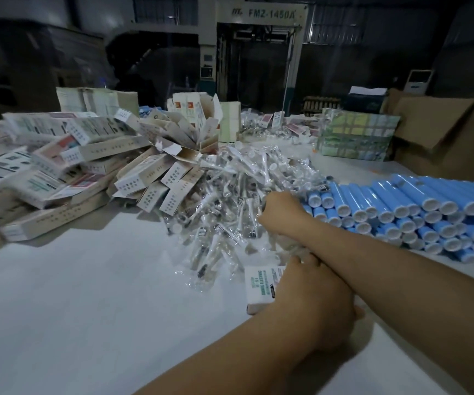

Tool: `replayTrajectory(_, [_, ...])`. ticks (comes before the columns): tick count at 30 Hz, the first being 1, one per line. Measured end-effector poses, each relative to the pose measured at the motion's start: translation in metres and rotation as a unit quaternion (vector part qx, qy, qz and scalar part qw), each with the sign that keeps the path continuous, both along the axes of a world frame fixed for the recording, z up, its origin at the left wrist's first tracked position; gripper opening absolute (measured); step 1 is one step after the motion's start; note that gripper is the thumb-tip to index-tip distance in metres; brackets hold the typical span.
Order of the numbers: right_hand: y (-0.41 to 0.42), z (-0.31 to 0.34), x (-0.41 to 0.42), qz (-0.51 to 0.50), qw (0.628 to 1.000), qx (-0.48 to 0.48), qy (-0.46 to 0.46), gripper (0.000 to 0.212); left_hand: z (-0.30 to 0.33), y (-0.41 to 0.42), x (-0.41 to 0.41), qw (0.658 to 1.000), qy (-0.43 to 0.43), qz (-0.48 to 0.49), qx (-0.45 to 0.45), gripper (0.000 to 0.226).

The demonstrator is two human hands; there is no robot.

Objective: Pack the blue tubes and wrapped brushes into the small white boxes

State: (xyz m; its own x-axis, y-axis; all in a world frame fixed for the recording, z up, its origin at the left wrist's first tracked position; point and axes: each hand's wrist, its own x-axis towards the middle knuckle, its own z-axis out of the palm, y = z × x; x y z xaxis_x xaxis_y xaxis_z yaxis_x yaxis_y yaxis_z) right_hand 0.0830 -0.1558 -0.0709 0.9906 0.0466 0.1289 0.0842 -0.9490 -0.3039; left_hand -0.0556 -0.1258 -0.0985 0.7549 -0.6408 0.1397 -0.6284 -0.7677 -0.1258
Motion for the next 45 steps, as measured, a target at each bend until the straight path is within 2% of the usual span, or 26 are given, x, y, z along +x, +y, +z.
replayTrajectory(3, [-0.005,0.005,-0.007,-0.008,0.998,0.052,0.019,0.015,-0.001,0.001,-0.001,1.000,-0.006,0.006,-0.012,0.059])
replayTrajectory(6, [-0.023,0.016,-0.020,-0.029,0.977,0.209,0.015,0.010,-0.002,0.005,-0.002,0.998,-0.025,0.005,-0.049,0.062])
replayTrajectory(8, [-0.045,0.029,-0.035,-0.033,0.941,0.336,-0.023,0.002,0.000,0.007,-0.002,0.998,-0.034,0.000,-0.054,0.064])
replayTrajectory(10, [-0.076,0.040,-0.053,-0.045,0.895,0.435,-0.083,0.006,0.002,0.008,-0.001,0.997,-0.039,0.003,-0.061,0.065])
replayTrajectory(13, [-0.127,0.048,-0.087,-0.094,0.807,0.556,-0.178,0.008,0.005,0.009,0.002,0.993,-0.049,0.007,-0.103,0.066])
replayTrajectory(16, [-0.165,0.037,-0.119,-0.140,0.726,0.639,-0.215,0.005,0.005,0.009,0.001,0.988,-0.071,0.012,-0.134,0.067])
replayTrajectory(18, [-0.179,0.022,-0.137,-0.159,0.685,0.678,-0.212,0.005,0.004,0.008,0.001,0.988,-0.079,0.019,-0.134,0.071])
replayTrajectory(22, [-0.180,0.000,-0.153,-0.155,0.647,0.721,-0.196,0.008,0.005,0.004,0.000,0.985,-0.093,0.052,-0.138,0.081])
replayTrajectory(24, [-0.176,-0.001,-0.155,-0.148,0.656,0.710,-0.212,0.008,0.006,0.004,0.000,0.983,-0.102,0.069,-0.139,0.079])
replayTrajectory(28, [-0.163,-0.008,-0.152,-0.160,0.719,0.625,-0.256,0.012,0.006,0.001,-0.003,0.982,-0.107,0.079,-0.132,0.081])
replayTrajectory(31, [-0.152,-0.014,-0.151,-0.157,0.748,0.584,-0.275,0.013,0.007,-0.002,-0.005,0.983,-0.113,0.076,-0.124,0.079])
replayTrajectory(33, [-0.143,-0.017,-0.155,-0.151,0.771,0.559,-0.266,0.014,0.007,-0.004,-0.007,0.983,-0.116,0.070,-0.127,0.078])
replayTrajectory(36, [-0.129,-0.024,-0.162,-0.117,0.829,0.494,-0.236,0.019,0.006,-0.007,-0.009,0.983,-0.119,0.063,-0.128,0.076])
replayTrajectory(38, [-0.121,-0.025,-0.165,-0.073,0.863,0.468,-0.174,0.010,0.006,-0.006,-0.007,0.982,-0.116,0.067,-0.134,0.075])
replayTrajectory(40, [-0.121,-0.024,-0.166,-0.051,0.858,0.491,-0.142,0.032,0.006,-0.002,-0.004,0.981,-0.117,0.072,-0.137,0.074])
replayTrajectory(42, [-0.124,-0.020,-0.168,-0.053,0.830,0.528,-0.169,0.027,0.006,0.001,-0.001,0.980,-0.115,0.079,-0.141,0.076])
replayTrajectory(44, [-0.128,-0.017,-0.173,-0.069,0.825,0.512,-0.229,0.017,0.007,0.005,0.002,0.978,-0.112,0.087,-0.154,0.077])
replayTrajectory(45, [-0.129,-0.017,-0.175,-0.077,0.826,0.497,-0.256,0.023,0.007,0.005,0.003,0.976,-0.111,0.091,-0.163,0.077])
